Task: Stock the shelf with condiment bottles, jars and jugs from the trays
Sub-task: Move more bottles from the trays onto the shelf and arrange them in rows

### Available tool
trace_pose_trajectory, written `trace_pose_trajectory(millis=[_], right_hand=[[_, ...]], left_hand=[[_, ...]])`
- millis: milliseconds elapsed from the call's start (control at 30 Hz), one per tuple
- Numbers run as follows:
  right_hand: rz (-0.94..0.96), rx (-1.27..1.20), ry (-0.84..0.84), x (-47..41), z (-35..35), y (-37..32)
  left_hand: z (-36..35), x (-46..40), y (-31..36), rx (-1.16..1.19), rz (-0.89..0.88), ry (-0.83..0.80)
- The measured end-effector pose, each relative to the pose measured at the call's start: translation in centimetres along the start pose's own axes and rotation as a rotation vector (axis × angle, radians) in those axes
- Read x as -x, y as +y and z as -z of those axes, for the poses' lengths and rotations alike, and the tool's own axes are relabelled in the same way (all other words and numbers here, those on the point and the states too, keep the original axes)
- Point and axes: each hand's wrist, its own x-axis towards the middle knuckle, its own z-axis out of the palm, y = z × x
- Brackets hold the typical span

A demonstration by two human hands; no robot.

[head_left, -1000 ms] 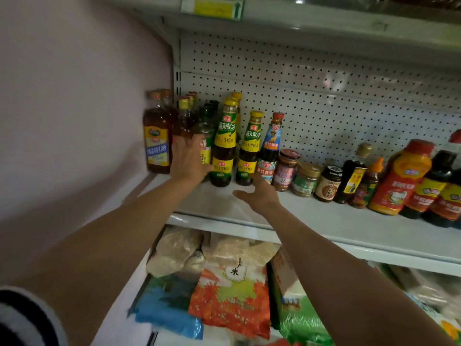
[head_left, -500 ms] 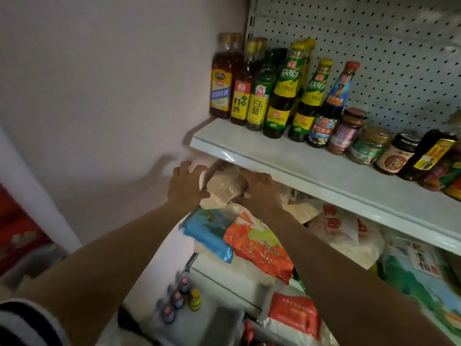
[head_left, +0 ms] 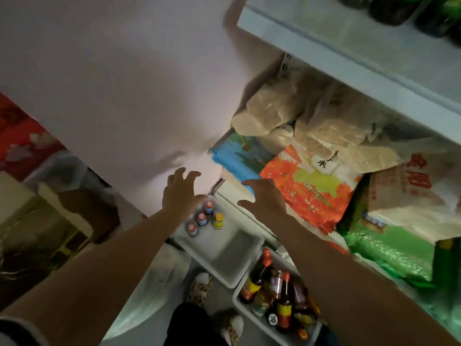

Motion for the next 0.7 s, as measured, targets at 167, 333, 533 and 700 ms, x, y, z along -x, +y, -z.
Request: trace_pose_trajectory(millis=[167,333,533,700], right_hand=[[-0.123,-0.071,-0.106,-3.2,-9.5,4.5],[-0.228,-0.189,-0.113,-7.3,-19.2,8.5],[-0.297,-0.295,-0.086,-13.0,-31.2,12.8],[-0.317,-0.292,-0.148,-17.1,-39.6,16.0]], left_hand=[[-8.8,-2.2,-6.4,0.100,0.083,-0.088],[-18.3,-4.5,-11.0,0.270,0.216,-0.122],[-29.7,-7.6,-16.4,0.477,0.446,-0.138],[-37.0,-10.0,-19.5,0.537,0.531,-0.106]])
